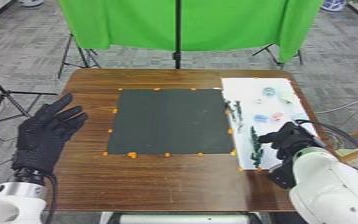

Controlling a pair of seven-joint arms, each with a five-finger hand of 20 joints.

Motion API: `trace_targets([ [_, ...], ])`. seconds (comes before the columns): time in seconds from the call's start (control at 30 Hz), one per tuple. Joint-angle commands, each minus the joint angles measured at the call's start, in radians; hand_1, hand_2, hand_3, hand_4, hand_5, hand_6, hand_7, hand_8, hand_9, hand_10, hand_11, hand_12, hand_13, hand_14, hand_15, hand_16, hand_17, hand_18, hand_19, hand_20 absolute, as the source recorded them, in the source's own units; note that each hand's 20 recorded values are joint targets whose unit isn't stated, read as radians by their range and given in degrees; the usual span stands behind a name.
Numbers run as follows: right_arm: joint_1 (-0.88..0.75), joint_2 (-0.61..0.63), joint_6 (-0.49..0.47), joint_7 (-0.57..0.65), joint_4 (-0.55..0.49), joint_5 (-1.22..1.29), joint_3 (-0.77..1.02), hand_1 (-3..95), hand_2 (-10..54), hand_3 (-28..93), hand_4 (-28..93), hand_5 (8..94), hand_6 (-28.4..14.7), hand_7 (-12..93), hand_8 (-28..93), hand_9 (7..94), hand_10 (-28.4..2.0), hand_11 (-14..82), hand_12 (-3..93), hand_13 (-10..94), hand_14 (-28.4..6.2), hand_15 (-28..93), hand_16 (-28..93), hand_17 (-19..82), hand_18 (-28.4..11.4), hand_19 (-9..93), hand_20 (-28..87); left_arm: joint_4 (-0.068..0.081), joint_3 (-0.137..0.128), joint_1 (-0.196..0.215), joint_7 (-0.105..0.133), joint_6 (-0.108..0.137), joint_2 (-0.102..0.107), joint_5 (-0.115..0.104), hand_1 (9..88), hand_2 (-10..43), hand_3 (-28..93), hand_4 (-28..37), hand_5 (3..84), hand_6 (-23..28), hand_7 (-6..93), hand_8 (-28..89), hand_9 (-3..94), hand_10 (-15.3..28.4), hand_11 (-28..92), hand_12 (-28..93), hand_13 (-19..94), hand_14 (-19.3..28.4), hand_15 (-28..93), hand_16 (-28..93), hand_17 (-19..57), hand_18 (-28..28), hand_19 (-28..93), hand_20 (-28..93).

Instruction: Arrange flowers

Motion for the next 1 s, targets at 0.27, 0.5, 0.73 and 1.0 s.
trace_targets([
  [0.27,0.117,-0.001,-0.138,0.091,0.041,-0.065,-0.174,31.3,-5.0,66,-19,69.0,-12.5,37,-9,74.8,-20.9,49.2,20.8,79,-10.7,70,17,51,-22.8,93,0,0.000,0.016,0.006,0.007,0.023,0.010,-0.005,21.8,9.8,76,-27.4,37.7,10.4,11.9,-8,33.1,20.6,28,11,23,26.5,50,-9,-10.9,21.9,51,8],
  [0.5,0.153,0.034,-0.128,0.132,0.060,-0.102,-0.246,31.9,-5.2,66,-19,69.7,-12.4,38,-9,75.7,-20.8,49.3,21.5,80,-10.5,70,18,52,-22.9,93,1,-0.004,0.017,0.013,0.009,0.026,0.009,-0.011,21.9,9.9,76,-27.5,37.8,10.5,12.0,-8,33.2,20.7,29,11,23,26.7,50,-9,-9.8,22.5,55,10],
  [0.73,0.227,0.035,-0.133,0.164,0.101,-0.132,-0.339,31.6,-5.5,66,-19,69.8,-12.6,38,-9,75.6,-20.9,49.3,21.8,80,-10.8,70,19,51,-23.4,93,3,-0.003,0.021,0.005,-0.005,0.030,0.004,-0.010,21.8,9.9,77,-27.4,38.0,10.7,12.2,-8,33.3,20.9,29,11,23,26.7,51,-9,-9.5,23.0,56,10],
  [1.0,0.306,0.022,-0.122,0.181,0.148,-0.153,-0.442,31.5,-5.2,66,-19,69.7,-12.6,38,-9,75.5,-20.9,49.3,21.7,79,-11.0,70,19,51,-23.5,93,3,0.001,0.031,-0.006,-0.009,0.029,0.004,-0.010,21.9,10.0,77,-27.3,38.2,10.8,12.2,-8,33.4,21.0,29,11,23,26.7,51,-10,-9.7,22.7,56,9],
])
